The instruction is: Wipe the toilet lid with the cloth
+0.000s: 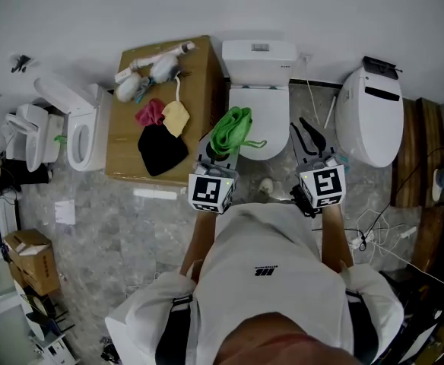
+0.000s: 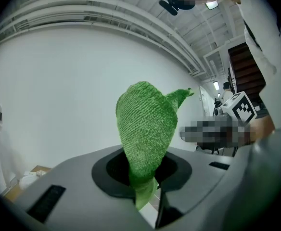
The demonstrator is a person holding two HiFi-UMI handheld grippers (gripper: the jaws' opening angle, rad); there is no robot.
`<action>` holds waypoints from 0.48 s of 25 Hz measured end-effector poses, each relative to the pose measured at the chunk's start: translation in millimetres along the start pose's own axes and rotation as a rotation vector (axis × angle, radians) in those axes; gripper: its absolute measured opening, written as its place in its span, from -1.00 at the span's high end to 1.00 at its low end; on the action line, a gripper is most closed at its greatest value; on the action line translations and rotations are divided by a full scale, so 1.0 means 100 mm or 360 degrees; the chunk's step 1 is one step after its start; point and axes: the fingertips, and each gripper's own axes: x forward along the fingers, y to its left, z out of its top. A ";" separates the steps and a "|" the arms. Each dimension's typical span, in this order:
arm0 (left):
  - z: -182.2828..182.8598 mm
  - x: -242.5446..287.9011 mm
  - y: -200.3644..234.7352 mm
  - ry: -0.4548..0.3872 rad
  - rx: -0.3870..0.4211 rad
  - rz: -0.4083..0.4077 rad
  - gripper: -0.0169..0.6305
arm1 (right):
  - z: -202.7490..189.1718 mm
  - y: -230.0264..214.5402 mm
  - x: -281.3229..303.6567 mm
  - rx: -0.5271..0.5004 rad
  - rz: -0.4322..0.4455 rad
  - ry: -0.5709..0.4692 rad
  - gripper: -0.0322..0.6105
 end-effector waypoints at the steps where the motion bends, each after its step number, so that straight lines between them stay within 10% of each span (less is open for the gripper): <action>1: -0.02 0.04 0.01 0.0011 -0.0002 0.0002 0.66 | -0.01 -0.03 0.03 0.0002 0.0006 0.0004 0.64; 12: -0.33 0.55 0.28 0.0123 -0.0046 -0.0058 0.66 | -0.21 -0.29 0.54 0.0056 0.0000 0.0082 0.54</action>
